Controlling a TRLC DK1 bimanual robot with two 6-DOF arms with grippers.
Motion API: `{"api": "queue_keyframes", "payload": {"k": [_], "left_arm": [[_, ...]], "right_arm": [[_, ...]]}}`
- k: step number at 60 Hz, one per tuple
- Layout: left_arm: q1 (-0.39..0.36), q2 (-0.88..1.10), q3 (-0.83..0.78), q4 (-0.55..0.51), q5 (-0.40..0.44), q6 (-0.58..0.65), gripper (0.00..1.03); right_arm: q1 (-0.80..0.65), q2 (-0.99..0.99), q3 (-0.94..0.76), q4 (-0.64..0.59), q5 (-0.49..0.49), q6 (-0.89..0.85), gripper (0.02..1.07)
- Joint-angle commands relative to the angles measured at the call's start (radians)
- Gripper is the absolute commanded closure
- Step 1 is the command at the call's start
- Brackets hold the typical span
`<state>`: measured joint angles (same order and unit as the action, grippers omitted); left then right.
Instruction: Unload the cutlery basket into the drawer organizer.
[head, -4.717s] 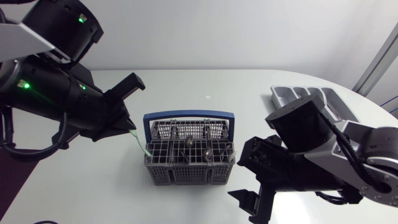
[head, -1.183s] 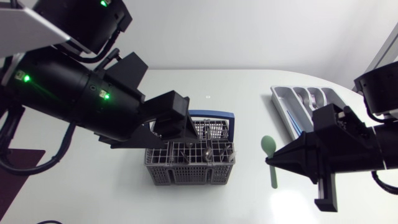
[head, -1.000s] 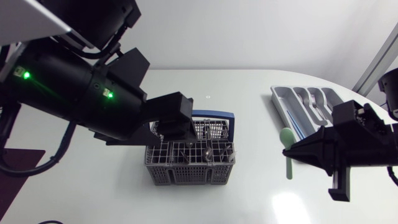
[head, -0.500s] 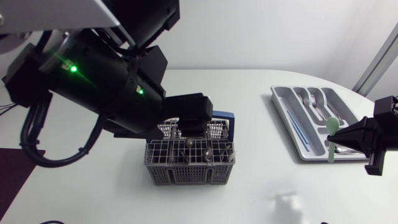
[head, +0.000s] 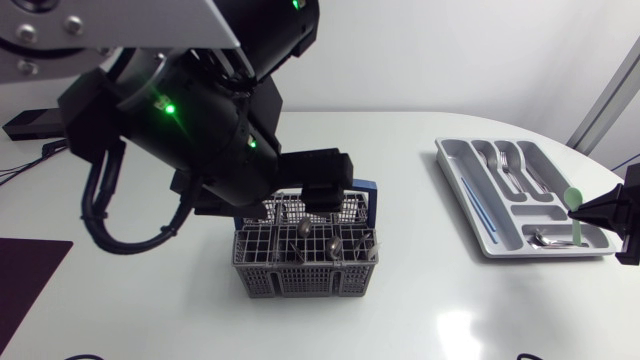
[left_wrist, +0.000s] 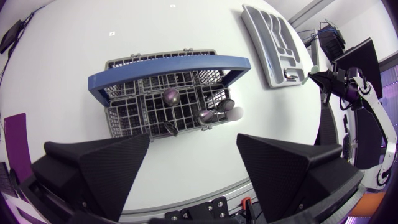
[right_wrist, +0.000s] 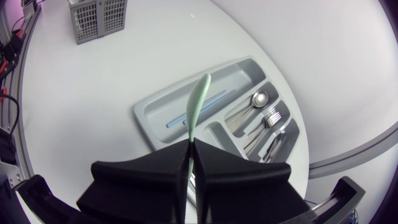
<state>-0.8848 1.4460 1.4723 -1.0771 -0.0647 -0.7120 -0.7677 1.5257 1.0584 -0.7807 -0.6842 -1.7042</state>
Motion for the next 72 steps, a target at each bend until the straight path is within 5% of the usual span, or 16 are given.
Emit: {"api": "queue_keyframes", "payload": {"k": [1, 46, 54, 72], "left_arm": [[-0.005, 0.031, 0.040, -0.021, -0.018, -0.026, 0.05], [-0.023, 0.067, 0.065, -0.093, -0.115, -0.076, 0.05], [-0.026, 0.057, 0.066, -0.118, -0.115, -0.092, 0.05], [-0.045, 0.037, 0.068, -0.149, -0.129, -0.109, 0.05]], "right_arm": [[-0.021, 0.057, 0.040, 0.011, 0.014, -0.074, 1.02], [0.077, 0.248, -0.048, 0.406, 0.345, -0.166, 1.00], [0.094, 0.246, -0.103, 0.497, 0.397, -0.166, 0.70], [0.097, 0.168, -0.155, 0.546, 0.425, -0.161, 0.38]]}}
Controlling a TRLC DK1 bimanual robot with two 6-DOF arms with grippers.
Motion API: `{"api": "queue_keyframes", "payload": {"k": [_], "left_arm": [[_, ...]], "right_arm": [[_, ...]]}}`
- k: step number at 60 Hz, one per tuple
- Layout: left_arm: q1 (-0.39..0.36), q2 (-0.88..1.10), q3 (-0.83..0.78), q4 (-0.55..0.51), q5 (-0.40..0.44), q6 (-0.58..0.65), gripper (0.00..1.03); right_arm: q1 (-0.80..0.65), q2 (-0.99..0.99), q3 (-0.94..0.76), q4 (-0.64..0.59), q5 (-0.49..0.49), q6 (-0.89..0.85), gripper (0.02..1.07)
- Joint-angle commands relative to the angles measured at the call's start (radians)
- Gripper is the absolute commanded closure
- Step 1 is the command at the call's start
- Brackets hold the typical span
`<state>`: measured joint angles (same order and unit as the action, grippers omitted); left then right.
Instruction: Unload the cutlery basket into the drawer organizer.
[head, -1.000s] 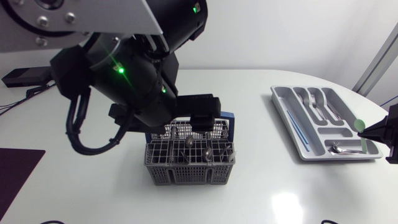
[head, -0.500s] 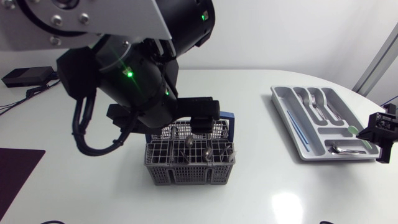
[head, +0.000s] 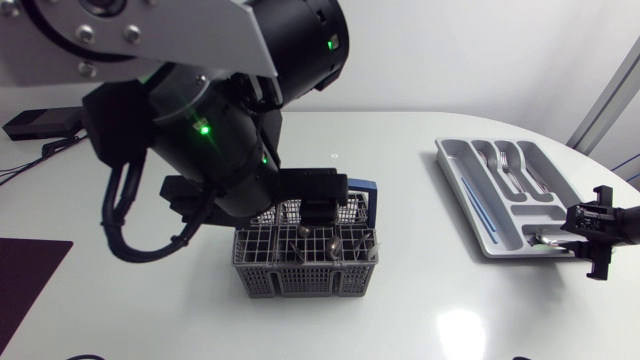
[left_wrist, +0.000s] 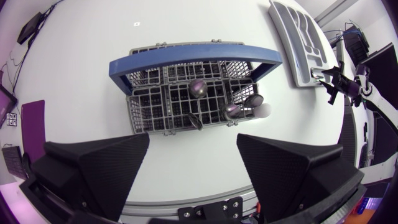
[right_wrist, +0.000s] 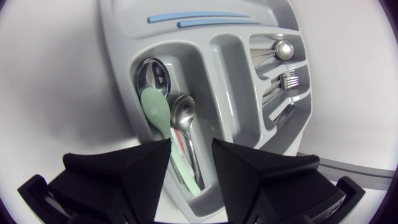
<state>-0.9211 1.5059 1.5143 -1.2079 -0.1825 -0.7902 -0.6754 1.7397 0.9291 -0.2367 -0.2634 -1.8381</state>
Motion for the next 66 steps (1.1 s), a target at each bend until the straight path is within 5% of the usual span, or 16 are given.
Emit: {"api": "queue_keyframes", "payload": {"k": [1, 29, 47, 66], "left_arm": [[-0.010, -0.026, 0.026, -0.019, -0.017, -0.032, 0.05], [-0.015, -0.096, 0.011, -0.067, -0.023, -0.060, 0.05], [-0.016, -0.130, -0.042, -0.070, -0.021, -0.095, 0.05], [-0.010, -0.125, -0.091, -0.047, -0.021, -0.147, 0.06]], "right_arm": [[0.005, -0.063, -0.030, -0.001, 0.003, -0.026, 0.37], [0.092, -0.474, -0.046, -0.256, -0.115, 0.117, 0.18], [0.341, -0.683, 0.019, -0.486, -0.132, 0.378, 0.13], [0.611, -0.753, 0.060, -0.569, -0.106, 0.652, 0.13]]}}
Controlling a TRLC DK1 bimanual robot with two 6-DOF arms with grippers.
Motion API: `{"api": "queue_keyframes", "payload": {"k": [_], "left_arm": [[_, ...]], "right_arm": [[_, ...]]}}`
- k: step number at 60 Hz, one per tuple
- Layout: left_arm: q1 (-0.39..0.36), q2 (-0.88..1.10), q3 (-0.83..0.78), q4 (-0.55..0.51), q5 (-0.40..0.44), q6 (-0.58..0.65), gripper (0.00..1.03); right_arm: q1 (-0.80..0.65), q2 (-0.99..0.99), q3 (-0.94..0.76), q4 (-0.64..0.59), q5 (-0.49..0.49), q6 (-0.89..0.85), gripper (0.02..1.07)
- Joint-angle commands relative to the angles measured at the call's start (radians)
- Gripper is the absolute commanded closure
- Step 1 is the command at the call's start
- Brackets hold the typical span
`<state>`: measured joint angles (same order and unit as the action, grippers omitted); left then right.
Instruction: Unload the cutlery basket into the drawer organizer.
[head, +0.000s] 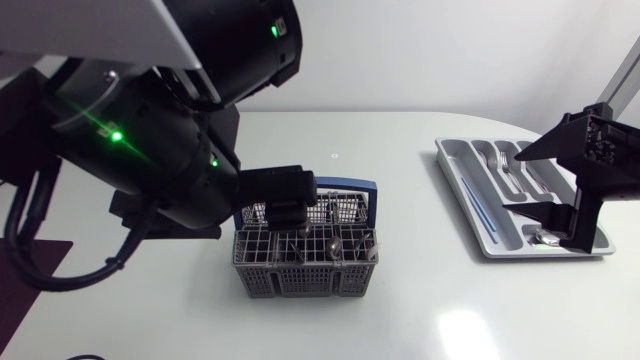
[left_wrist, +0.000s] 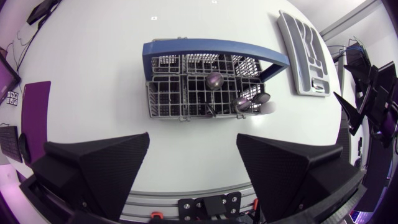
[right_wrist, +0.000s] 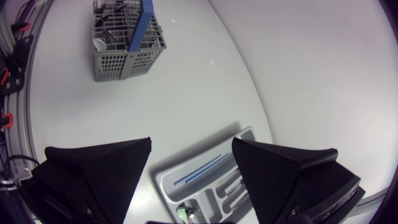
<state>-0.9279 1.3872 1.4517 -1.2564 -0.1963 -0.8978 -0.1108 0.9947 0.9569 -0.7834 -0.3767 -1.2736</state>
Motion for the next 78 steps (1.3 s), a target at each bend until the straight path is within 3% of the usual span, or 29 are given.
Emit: {"api": "queue_keyframes", "payload": {"k": [1, 39, 78], "left_arm": [[-0.003, -0.007, -0.030, 0.002, -0.006, -0.041, 0.06], [0.077, 0.026, -0.060, 0.080, 0.133, -0.220, 0.06], [0.109, 0.050, -0.086, 0.146, 0.166, -0.311, 0.05]], "right_arm": [[0.051, -0.010, 0.036, -0.025, 0.007, 0.099, 0.13], [0.309, -0.036, -0.020, -0.019, 0.007, 0.416, 0.13], [0.399, -0.059, -0.110, 0.044, 0.001, 0.537, 0.13]]}}
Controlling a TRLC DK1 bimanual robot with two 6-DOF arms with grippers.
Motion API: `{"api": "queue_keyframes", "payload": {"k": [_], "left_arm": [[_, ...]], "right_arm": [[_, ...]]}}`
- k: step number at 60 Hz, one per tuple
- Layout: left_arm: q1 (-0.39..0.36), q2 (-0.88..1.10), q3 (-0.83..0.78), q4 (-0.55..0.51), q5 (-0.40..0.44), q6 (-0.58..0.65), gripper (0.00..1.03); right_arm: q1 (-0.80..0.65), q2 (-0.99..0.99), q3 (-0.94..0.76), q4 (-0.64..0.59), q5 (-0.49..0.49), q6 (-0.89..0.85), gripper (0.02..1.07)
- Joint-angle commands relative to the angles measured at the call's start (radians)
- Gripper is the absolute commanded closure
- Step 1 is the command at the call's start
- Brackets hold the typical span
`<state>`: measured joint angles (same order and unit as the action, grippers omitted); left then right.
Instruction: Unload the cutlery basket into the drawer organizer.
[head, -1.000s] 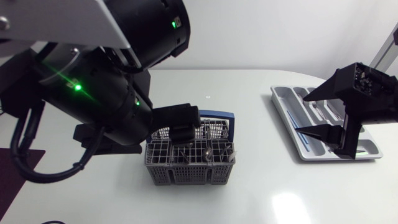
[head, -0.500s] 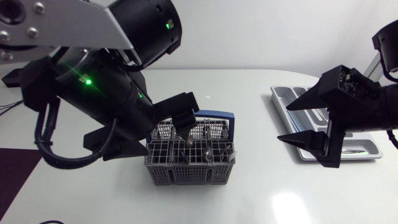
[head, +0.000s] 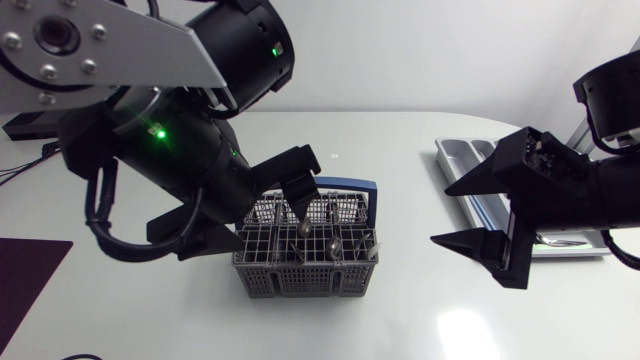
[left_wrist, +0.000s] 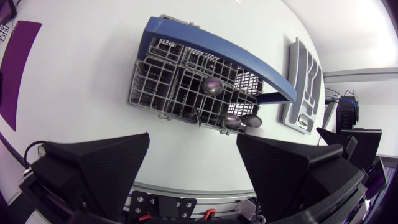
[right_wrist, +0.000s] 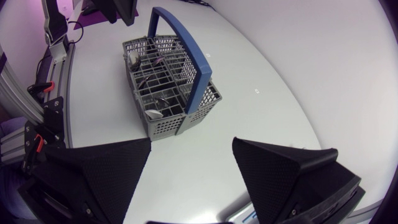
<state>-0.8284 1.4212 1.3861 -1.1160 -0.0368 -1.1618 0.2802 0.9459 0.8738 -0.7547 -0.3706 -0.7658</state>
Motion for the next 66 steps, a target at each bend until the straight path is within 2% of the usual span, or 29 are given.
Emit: {"api": "queue_keyframes", "payload": {"k": [1, 13, 17, 26, 33, 47, 51, 66], "left_arm": [[0.009, 0.018, -0.021, 0.005, 0.012, -0.047, 0.05], [0.018, 0.033, -0.018, 0.005, 0.029, -0.059, 0.05], [0.018, 0.042, -0.022, 0.005, 0.029, -0.062, 0.09], [0.018, 0.065, -0.025, 0.016, 0.029, -0.064, 0.10], [0.022, 0.082, -0.025, 0.028, 0.029, -0.062, 0.24], [0.025, 0.116, -0.048, 0.068, 0.029, -0.052, 0.35], [0.025, 0.122, -0.053, 0.081, 0.029, -0.052, 0.43], [0.031, 0.145, -0.067, 0.113, 0.063, -0.036, 0.44]], "right_arm": [[0.010, -0.010, -0.030, 0.018, -0.005, 0.033, 0.13], [0.043, -0.018, -0.070, 0.055, -0.005, 0.063, 0.13], [0.057, -0.019, -0.079, 0.060, -0.005, 0.074, 0.13], [0.082, -0.024, -0.099, 0.081, 0.001, 0.094, 0.13], [0.083, -0.025, -0.108, 0.087, 0.001, 0.095, 0.13], [0.083, -0.030, -0.125, 0.100, 0.001, 0.095, 0.13], [0.083, -0.030, -0.131, 0.104, 0.001, 0.095, 0.13], [0.083, -0.030, -0.142, 0.118, 0.001, 0.099, 0.13]]}}
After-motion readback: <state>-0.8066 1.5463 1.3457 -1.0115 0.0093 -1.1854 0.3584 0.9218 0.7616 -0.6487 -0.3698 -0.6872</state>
